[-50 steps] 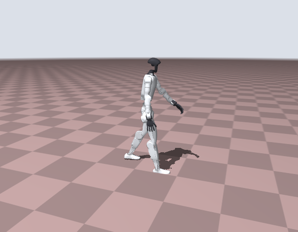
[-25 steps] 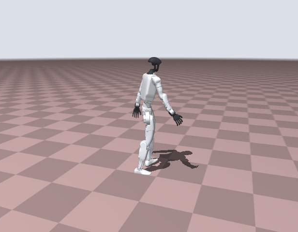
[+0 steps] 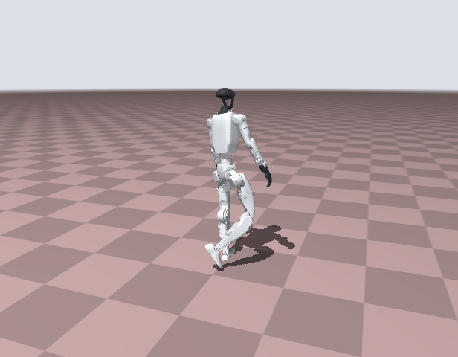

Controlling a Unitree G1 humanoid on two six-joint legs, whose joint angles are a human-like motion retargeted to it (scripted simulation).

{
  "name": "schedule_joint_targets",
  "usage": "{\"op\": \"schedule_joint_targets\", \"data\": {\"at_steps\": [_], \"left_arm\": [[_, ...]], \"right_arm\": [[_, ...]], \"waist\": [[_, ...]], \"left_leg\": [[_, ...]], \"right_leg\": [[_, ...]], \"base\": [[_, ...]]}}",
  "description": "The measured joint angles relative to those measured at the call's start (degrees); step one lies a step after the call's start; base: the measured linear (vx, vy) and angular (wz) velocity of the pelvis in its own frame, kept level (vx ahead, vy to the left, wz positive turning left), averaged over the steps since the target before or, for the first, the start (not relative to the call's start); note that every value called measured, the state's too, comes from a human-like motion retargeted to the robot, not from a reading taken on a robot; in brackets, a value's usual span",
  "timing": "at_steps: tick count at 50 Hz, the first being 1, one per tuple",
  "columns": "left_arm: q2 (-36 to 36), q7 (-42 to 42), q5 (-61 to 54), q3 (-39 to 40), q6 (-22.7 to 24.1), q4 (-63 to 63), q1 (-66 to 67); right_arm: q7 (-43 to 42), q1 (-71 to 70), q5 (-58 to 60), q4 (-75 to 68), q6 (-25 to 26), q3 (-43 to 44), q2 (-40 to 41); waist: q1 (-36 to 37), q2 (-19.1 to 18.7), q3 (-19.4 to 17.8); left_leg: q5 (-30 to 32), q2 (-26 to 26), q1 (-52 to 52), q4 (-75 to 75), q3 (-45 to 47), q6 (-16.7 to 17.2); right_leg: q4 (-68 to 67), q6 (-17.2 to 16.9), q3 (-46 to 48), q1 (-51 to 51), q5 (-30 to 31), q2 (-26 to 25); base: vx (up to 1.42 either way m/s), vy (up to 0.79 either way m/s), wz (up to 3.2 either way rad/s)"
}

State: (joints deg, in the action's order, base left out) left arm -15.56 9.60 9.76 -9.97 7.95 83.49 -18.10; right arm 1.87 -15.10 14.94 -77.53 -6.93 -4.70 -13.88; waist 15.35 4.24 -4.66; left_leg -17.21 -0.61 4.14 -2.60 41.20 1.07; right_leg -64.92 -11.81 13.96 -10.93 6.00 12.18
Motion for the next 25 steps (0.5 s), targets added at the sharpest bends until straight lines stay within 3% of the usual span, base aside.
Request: {"op": "schedule_joint_targets", "data": {"at_steps": [5, 9, 13, 20, 25], "left_arm": [[-2.37, -4.20, 8.36, -8.21, -1.33, -10.26, -8.86], [-4.71, -9.93, 9.50, -12.98, -0.49, -24.02, -13.73], [-7.79, -15.06, 9.23, -14.61, 0.89, -39.53, -16.19], [-13.19, -23.75, 3.52, -12.69, 3.64, -61.34, -15.06], [-14.21, -28.19, 3.51, -11.29, 6.85, -69.01, -6.76]], "right_arm": [[0.35, 3.81, -3.68, -4.05, 1.26, 2.81, -2.22], [0.46, 7.63, -8.03, -5.31, 0.87, 3.30, -2.98], [1.17, 10.64, -11.12, -5.22, -0.15, 3.49, -2.86], [-0.58, 11.61, -11.64, -2.98, 0.92, 4.29, -1.87], [-4.97, 14.80, -12.94, 2.60, -1.99, 2.28, -1.40]], "waist": [[-3.93, -1.52, -1.83], [-7.42, -3.17, -3.53], [-10.47, -4.66, -4.31], [-12.28, -2.69, -7.90], [-13.08, -2.52, -8.90]], "left_leg": [[-2.31, -1.37, 3.11, 2.10, -13.32, 0.26], [-3.12, -1.81, 5.91, 3.28, -24.78, 0.89], [-2.70, -1.83, 7.48, 3.80, -35.08, 1.62], [-2.62, -5.11, 13.09, 3.83, -48.14, 0.75], [-3.27, -4.96, 17.18, 5.31, -54.45, 1.45]], "right_leg": [[0.22, 5.67, -1.78, -4.76, -9.47, 2.13], [9.74, 6.83, -1.51, -5.19, -14.89, 2.16], [28.90, 5.85, -4.91, -3.71, -14.13, -1.73], [61.43, 0.67, -17.04, -0.51, -1.97, -4.77], [68.56, -3.19, -14.86, 0.00, -3.66, -6.14]], "base": [[0.37, 0.14, 2.44], [0.36, 0.07, 2.72], [0.33, 0.01, 2.46], [0.37, -0.06, 1.75], [0.43, -0.10, 1.18]]}}
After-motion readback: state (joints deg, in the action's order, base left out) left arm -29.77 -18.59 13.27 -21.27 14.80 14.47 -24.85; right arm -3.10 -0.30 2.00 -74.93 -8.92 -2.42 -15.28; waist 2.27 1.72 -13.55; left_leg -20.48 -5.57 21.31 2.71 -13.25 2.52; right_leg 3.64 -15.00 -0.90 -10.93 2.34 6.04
